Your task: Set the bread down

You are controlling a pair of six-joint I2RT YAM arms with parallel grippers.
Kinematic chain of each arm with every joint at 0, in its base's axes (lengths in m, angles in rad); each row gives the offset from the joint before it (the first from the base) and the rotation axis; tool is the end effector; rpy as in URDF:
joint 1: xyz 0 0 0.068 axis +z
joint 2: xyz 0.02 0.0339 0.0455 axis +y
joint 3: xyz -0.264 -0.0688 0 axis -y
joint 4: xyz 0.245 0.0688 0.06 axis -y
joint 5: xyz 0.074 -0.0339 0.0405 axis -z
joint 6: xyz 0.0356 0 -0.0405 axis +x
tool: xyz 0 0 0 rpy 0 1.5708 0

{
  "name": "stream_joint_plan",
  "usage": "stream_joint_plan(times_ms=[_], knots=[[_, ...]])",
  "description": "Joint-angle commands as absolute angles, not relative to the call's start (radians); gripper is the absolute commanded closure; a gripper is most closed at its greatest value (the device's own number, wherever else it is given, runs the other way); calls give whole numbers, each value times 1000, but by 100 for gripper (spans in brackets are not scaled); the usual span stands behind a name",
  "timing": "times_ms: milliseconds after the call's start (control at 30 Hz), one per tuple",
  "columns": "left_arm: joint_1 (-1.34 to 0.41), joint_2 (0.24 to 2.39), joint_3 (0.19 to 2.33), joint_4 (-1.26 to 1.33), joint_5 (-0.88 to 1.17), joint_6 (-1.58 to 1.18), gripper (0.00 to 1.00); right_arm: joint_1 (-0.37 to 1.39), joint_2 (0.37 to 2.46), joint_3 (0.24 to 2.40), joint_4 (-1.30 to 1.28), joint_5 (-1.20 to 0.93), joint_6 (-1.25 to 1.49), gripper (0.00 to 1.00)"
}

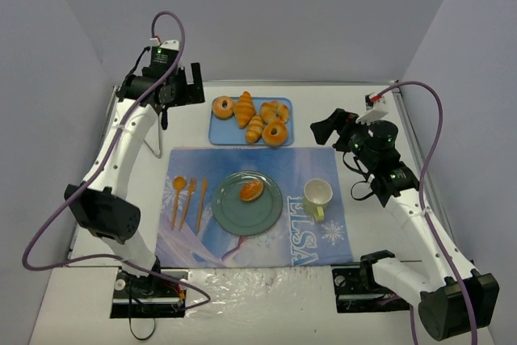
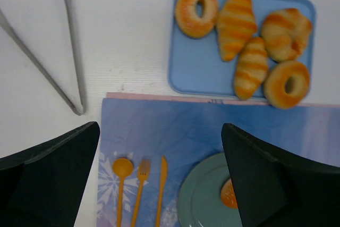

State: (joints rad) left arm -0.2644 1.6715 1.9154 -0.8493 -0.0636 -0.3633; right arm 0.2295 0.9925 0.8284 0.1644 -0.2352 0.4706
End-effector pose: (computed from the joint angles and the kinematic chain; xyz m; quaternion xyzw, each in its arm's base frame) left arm 0.3479 -0.0919 0.4312 -0.0585 0.8835 -0.1164 0.4500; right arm 0.2278 0.0617 0.3538 0.0021 0.7070 0.3188 0.6313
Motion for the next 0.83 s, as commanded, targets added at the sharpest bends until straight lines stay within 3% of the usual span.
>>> stream_joint_plan(times_ms=[0, 367, 800], knots=[[-418, 1502, 1811, -785, -86, -333, 3, 229, 963, 885, 211, -225, 464, 0], [-558, 1183, 1425, -565, -5, -333, 3, 230, 957, 922, 183, -228, 445, 0], [-559, 1144, 1365, -535, 39, -316, 3, 230, 960, 939, 181, -244, 442, 0]])
